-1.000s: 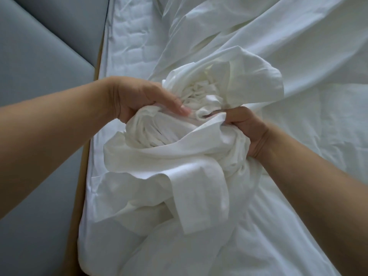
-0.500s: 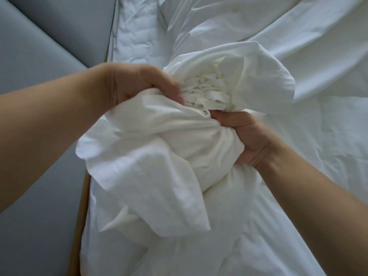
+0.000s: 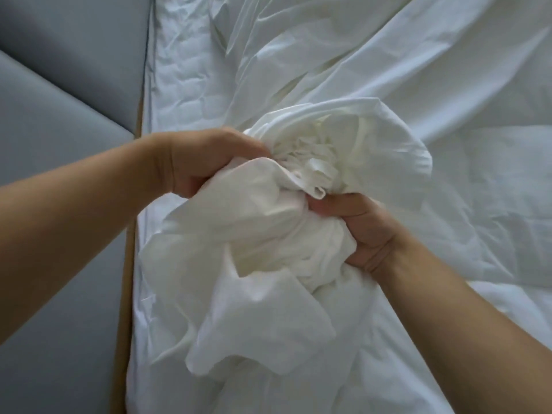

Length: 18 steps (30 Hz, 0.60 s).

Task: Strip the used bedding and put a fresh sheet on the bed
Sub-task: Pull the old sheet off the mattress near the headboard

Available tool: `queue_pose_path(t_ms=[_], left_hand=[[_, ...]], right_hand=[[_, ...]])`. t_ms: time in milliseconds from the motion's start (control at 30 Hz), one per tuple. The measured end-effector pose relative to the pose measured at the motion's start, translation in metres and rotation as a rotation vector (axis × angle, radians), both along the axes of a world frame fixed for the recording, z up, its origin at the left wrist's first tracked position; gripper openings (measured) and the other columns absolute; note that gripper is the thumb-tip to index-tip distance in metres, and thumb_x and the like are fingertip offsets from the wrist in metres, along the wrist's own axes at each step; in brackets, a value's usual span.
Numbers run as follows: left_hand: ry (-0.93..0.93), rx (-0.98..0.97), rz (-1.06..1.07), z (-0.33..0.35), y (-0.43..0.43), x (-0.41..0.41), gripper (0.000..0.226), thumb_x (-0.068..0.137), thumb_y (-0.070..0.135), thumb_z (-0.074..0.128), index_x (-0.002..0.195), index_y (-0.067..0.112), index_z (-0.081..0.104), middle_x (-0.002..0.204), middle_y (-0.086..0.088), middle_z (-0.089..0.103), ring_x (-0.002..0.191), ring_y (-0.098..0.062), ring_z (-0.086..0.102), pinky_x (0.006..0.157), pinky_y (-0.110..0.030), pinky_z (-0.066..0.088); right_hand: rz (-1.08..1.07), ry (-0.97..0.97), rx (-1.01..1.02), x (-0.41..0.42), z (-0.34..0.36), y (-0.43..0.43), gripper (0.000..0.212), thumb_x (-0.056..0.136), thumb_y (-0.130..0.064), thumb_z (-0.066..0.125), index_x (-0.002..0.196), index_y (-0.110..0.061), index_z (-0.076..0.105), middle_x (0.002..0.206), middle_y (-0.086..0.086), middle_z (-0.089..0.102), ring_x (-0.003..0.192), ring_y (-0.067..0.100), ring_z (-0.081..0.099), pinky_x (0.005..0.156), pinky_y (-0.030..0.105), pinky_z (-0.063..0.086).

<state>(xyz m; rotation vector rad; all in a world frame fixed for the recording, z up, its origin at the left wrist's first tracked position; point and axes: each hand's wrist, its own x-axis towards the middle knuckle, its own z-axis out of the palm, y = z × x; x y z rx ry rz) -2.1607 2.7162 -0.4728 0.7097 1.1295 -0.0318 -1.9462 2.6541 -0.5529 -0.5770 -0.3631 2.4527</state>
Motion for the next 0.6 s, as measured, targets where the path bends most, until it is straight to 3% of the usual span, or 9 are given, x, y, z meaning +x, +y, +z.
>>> queue_pose_path(t_ms=[100,167,300,400,433,467,533,567,600], left_hand=[[-0.078,-0.082,-0.202,0.005,-0.006,0.002,0.052,0.043,0.027,0.096,0.091,0.013,0.081,0.089,-0.011,0.076,0.076,-0.023,0.075,0.065,-0.034,0.062],[-0.183,-0.11,-0.229,0.007,-0.011,0.006,0.046,0.054,0.028,0.095,0.096,0.016,0.081,0.093,-0.009,0.077,0.082,-0.021,0.076,0.069,-0.032,0.062],[-0.396,-0.239,-0.022,0.003,-0.021,0.007,0.031,0.091,0.005,0.061,0.121,0.001,0.07,0.114,-0.017,0.073,0.105,-0.028,0.072,0.088,-0.036,0.059],[-0.587,-0.402,0.178,-0.001,-0.026,-0.004,0.037,0.097,-0.01,0.041,0.132,-0.02,0.05,0.125,-0.04,0.057,0.118,-0.05,0.059,0.105,-0.054,0.046],[-0.614,-0.422,0.244,0.001,-0.026,-0.005,0.037,0.096,-0.01,0.045,0.13,-0.023,0.049,0.123,-0.045,0.055,0.116,-0.053,0.059,0.105,-0.056,0.045],[-0.562,-0.35,0.198,0.0,-0.025,-0.005,0.039,0.088,-0.002,0.063,0.122,-0.019,0.059,0.113,-0.042,0.062,0.106,-0.049,0.066,0.096,-0.052,0.053],[-0.287,-0.143,0.07,0.002,-0.028,-0.003,0.052,0.044,0.017,0.093,0.09,-0.002,0.078,0.081,-0.023,0.073,0.071,-0.032,0.074,0.062,-0.036,0.062],[-0.173,-0.048,0.072,0.003,-0.03,0.0,0.051,0.033,0.016,0.091,0.081,0.002,0.078,0.073,-0.017,0.072,0.061,-0.028,0.073,0.054,-0.033,0.06],[-0.106,0.015,0.125,0.0,-0.03,0.006,0.042,0.037,0.011,0.083,0.078,0.004,0.077,0.07,-0.015,0.07,0.059,-0.026,0.071,0.053,-0.031,0.06]], right_hand=[[0.105,0.103,-0.004,0.002,0.002,0.001,0.033,0.065,-0.009,0.082,0.098,-0.007,0.08,0.097,0.01,0.077,0.09,0.021,0.075,0.077,0.032,0.06],[0.115,0.061,0.009,0.002,0.0,0.003,0.028,0.066,-0.01,0.076,0.094,-0.007,0.08,0.094,0.009,0.076,0.086,0.02,0.075,0.077,0.031,0.06],[0.095,0.0,-0.007,0.005,-0.007,0.01,0.023,0.072,-0.015,0.066,0.088,-0.009,0.081,0.089,0.008,0.076,0.083,0.02,0.074,0.079,0.032,0.06],[0.125,0.033,-0.036,0.008,-0.012,0.01,0.027,0.083,-0.014,0.055,0.088,-0.009,0.081,0.089,0.009,0.076,0.084,0.021,0.075,0.074,0.032,0.06],[0.139,0.031,-0.038,0.008,-0.013,0.008,0.027,0.084,-0.014,0.055,0.089,-0.009,0.081,0.09,0.01,0.076,0.085,0.022,0.075,0.074,0.033,0.06],[0.156,0.021,-0.034,0.008,-0.014,0.008,0.024,0.083,-0.014,0.058,0.09,-0.009,0.08,0.092,0.011,0.076,0.085,0.023,0.074,0.075,0.034,0.06],[0.212,0.036,-0.017,0.008,-0.011,0.01,0.021,0.077,-0.015,0.071,0.095,-0.009,0.079,0.094,0.011,0.076,0.086,0.023,0.074,0.076,0.034,0.06],[0.246,0.088,-0.004,0.01,-0.009,0.013,0.027,0.075,-0.021,0.077,0.1,-0.009,0.079,0.097,0.01,0.076,0.088,0.023,0.074,0.078,0.035,0.059],[0.287,0.143,0.006,0.012,-0.006,0.017,0.036,0.075,-0.029,0.081,0.104,-0.008,0.077,0.1,0.011,0.076,0.091,0.024,0.074,0.08,0.036,0.059]])
